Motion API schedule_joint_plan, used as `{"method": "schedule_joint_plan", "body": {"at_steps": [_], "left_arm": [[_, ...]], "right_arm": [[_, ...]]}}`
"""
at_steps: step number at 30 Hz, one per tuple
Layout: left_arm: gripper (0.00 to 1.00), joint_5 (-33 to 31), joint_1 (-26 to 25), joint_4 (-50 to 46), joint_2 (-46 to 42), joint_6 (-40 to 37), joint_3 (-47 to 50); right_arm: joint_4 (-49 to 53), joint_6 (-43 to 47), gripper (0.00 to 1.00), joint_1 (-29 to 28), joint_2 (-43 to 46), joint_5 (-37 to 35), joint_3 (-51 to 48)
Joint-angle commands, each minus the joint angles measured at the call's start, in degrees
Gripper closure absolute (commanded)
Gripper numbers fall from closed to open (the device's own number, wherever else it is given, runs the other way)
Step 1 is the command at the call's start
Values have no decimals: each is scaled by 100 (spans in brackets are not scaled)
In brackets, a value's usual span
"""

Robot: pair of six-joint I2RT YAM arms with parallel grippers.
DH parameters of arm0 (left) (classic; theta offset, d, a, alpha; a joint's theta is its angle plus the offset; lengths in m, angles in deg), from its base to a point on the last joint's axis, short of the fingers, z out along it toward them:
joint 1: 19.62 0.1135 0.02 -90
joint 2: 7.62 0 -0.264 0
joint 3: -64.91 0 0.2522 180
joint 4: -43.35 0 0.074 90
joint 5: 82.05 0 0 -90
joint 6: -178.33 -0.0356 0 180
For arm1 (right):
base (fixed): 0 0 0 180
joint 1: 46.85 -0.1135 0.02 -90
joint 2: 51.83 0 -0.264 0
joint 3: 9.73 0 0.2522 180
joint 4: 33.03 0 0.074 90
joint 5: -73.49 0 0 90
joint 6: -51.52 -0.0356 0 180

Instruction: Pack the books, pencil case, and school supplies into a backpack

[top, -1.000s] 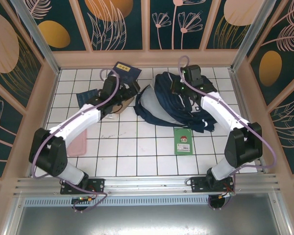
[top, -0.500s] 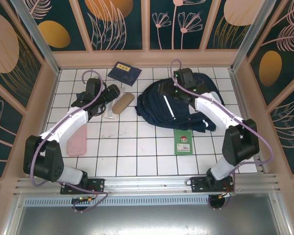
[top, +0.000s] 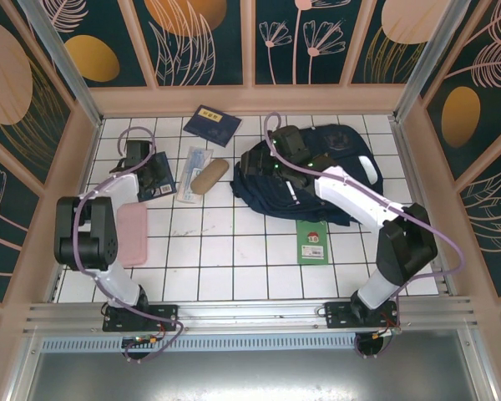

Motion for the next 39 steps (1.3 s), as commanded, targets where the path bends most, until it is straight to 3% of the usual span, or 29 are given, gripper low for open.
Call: {"method": "schedule_joint_plan", "body": {"at_steps": [1, 5, 9, 15, 20, 34, 39], "left_arm": [[87, 135, -4, 44, 384, -117, -219], [92, 280, -4, 90, 602, -4, -167], [92, 958, -36, 493, 577, 346, 235], [93, 1082, -516, 694, 286, 866, 735], [92, 1016, -863, 912, -299, 1494, 1374], [92, 756, -1991, 723, -2044, 2340, 3107], [87, 644, -2084, 384, -2996, 2475, 3447]], "right_arm": [[-138, -165, 1, -162, -174, -26, 191], [-160, -198, 1, -303, -262, -21, 219], [-190, -232, 1, -335, -333, -35, 214], [-216, -263, 1, -339, -541, 77, 331], [-306, -310, 1, -354, -647, 165, 378], [-561, -406, 1, -559, -1095, 487, 392], [-748, -477, 1, -703, -1369, 759, 361]]}}
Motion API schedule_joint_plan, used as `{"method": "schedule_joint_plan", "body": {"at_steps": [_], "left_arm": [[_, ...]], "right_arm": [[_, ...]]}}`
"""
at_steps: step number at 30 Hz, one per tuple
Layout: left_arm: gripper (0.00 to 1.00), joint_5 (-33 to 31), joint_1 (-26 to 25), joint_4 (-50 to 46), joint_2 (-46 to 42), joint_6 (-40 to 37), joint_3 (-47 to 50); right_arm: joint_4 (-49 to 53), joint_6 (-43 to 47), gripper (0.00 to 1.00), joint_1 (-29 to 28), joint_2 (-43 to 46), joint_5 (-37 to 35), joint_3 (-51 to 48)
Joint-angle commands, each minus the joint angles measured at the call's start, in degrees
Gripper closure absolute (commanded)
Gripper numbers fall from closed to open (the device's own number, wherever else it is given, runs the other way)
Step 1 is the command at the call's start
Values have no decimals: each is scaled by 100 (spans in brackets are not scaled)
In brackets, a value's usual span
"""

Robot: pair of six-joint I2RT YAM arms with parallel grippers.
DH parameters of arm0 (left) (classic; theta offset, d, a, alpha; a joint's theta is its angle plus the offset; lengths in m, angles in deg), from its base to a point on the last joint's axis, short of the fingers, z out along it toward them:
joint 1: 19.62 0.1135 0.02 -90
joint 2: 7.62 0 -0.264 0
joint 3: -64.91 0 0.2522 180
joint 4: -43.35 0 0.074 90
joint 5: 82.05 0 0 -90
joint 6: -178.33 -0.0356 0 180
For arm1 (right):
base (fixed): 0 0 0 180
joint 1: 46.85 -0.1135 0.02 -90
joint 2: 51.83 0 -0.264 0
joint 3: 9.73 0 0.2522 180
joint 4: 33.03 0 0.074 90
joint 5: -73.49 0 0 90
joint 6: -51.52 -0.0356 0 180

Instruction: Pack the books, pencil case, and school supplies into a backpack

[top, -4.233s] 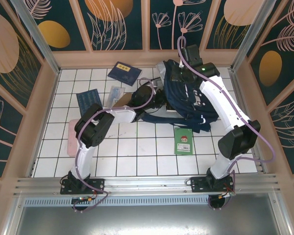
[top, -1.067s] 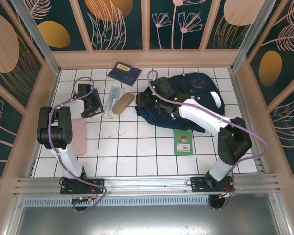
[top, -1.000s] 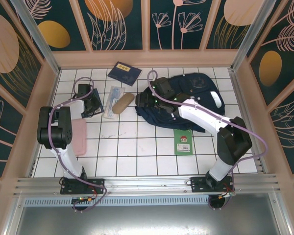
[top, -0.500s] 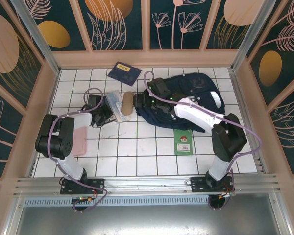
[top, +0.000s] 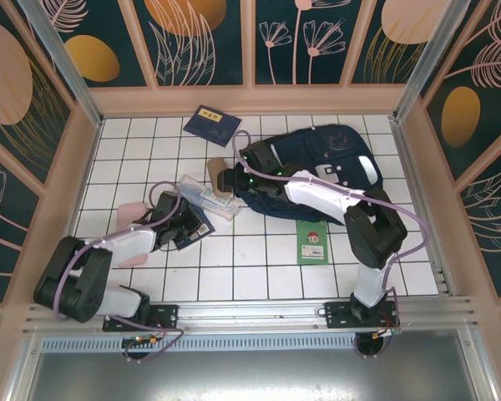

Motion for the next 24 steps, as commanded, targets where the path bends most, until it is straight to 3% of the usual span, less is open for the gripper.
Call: {"method": "schedule_joint_plan", "body": {"at_steps": [1, 5, 9, 13, 24], "left_arm": [[84, -184, -11, -588, -612, 160, 123], [76, -437, 26, -1205, -1179, -3, -90], [75, -747, 241, -1605, -1527, -137, -8], [74, -660, 536, -1512, -1520, -323, 322], [77, -546, 588, -1090, -1252, -317, 942]], "right_arm": [[-352, -137, 1, -132, -239, 379, 131], [-637, -174, 9, -261, -432, 761, 54], [-840, -93, 30, -448, -693, 1040, 84], [-808, -46, 51, -621, -1083, 1168, 276], [-536, 141, 55, -804, -1936, 1159, 716]]}}
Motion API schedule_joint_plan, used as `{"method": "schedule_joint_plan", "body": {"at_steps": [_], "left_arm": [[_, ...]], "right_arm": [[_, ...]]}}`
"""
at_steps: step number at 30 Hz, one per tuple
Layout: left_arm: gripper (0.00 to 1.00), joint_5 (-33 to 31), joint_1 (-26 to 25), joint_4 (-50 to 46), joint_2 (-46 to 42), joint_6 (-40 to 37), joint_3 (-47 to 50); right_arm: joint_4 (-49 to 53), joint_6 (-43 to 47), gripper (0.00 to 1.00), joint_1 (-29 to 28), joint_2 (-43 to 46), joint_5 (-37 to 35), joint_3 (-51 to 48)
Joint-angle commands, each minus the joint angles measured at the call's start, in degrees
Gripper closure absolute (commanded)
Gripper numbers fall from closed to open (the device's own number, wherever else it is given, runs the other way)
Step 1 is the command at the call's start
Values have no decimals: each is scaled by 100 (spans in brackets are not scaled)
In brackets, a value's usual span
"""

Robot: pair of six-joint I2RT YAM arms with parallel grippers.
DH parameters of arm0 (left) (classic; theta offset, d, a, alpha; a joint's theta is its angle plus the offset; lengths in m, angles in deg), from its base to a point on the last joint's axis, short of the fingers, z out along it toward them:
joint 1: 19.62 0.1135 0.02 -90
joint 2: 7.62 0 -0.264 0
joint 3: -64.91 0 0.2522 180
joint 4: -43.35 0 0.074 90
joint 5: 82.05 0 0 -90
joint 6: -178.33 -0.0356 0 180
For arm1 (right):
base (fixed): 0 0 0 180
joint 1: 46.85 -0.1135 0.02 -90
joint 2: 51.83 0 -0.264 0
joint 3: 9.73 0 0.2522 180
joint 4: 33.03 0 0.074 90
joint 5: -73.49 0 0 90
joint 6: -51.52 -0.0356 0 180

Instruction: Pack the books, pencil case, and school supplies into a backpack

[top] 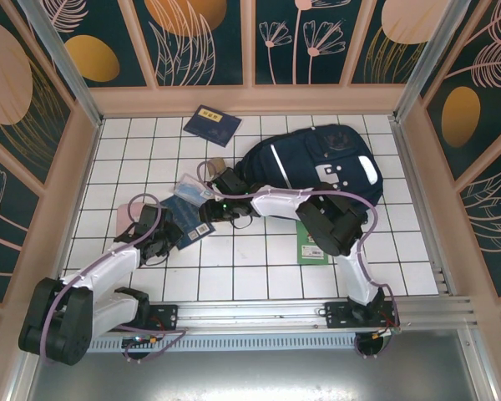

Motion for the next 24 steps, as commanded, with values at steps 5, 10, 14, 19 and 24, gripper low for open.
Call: {"method": "schedule_joint_plan", "body": {"at_steps": [5, 10, 14, 19, 24], "left_arm": [[81, 132, 37, 58, 154, 89, 547], [80, 291, 37, 349, 129, 189, 764], [81, 341, 37, 420, 154, 201, 792], [81, 328, 39, 415, 119, 191, 799], [81, 311, 37, 394, 127, 190, 817]], "right_arm": [[120, 154, 55, -77, -429, 346, 241], [-83, 54, 61, -213, -660, 1350, 450], [-518, -139, 64, -261, -561, 2005, 427], [-908, -228, 68, -248, -244, 2565, 366], [-1002, -225, 69, -239, 59, 2759, 245]]}}
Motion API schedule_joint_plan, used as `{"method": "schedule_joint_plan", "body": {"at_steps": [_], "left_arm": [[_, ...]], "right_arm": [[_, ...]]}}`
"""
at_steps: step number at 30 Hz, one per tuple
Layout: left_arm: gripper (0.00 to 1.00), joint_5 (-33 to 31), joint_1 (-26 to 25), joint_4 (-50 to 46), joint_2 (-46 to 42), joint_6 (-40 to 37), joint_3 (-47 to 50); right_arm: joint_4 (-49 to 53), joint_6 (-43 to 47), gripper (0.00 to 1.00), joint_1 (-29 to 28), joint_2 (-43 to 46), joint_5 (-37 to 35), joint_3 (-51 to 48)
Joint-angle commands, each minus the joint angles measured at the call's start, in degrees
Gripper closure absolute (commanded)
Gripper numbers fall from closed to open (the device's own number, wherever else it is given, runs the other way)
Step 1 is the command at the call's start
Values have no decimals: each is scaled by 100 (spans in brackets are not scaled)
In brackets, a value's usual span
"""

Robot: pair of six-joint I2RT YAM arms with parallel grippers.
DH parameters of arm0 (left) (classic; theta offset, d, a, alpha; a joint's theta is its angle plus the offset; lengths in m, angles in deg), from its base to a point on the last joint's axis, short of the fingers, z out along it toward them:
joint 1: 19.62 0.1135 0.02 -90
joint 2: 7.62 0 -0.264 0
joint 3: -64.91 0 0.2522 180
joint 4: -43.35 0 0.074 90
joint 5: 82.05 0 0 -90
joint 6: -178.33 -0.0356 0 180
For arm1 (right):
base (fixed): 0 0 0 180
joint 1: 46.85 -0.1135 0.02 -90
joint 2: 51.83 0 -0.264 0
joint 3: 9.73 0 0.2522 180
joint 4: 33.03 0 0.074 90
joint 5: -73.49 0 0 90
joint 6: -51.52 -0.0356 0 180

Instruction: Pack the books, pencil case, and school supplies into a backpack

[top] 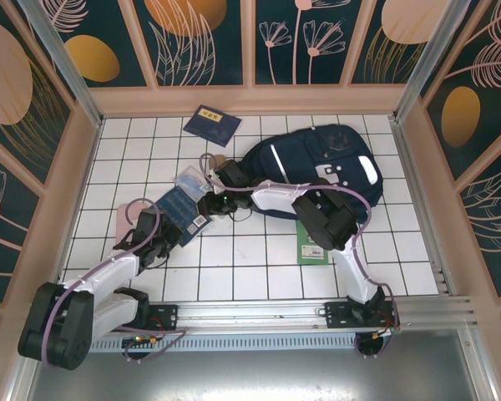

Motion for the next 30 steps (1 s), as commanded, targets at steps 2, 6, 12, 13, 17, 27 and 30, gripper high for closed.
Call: {"method": "schedule_joint_plan", "body": {"at_steps": [2, 6, 12, 13, 17, 27, 30], "left_arm": [[81, 203, -37, -432, 244, 46, 338], [81, 185, -37, -438, 193, 49, 338], [81, 168, -33, -539, 98, 36, 309], [82, 153, -36, -583, 62, 29, 284], [80, 94, -38, -862, -185, -28, 53], [49, 391, -12, -914, -769, 34, -1198], [34, 771, 41, -328, -662, 174, -1397]], "right_arm": [[-343, -30, 69, -498, 448, 1474, -110], [-78, 61, 70, -489, 352, 1307, -121], [-1, 100, 79, -423, 414, 1009, -213], [22, 116, 84, -397, 445, 934, -211], [91, 110, 100, -259, 634, 696, -215], [39, -4, 100, 404, 1619, 327, -568], [-31, -94, 100, 636, 1907, 479, -650]]}}
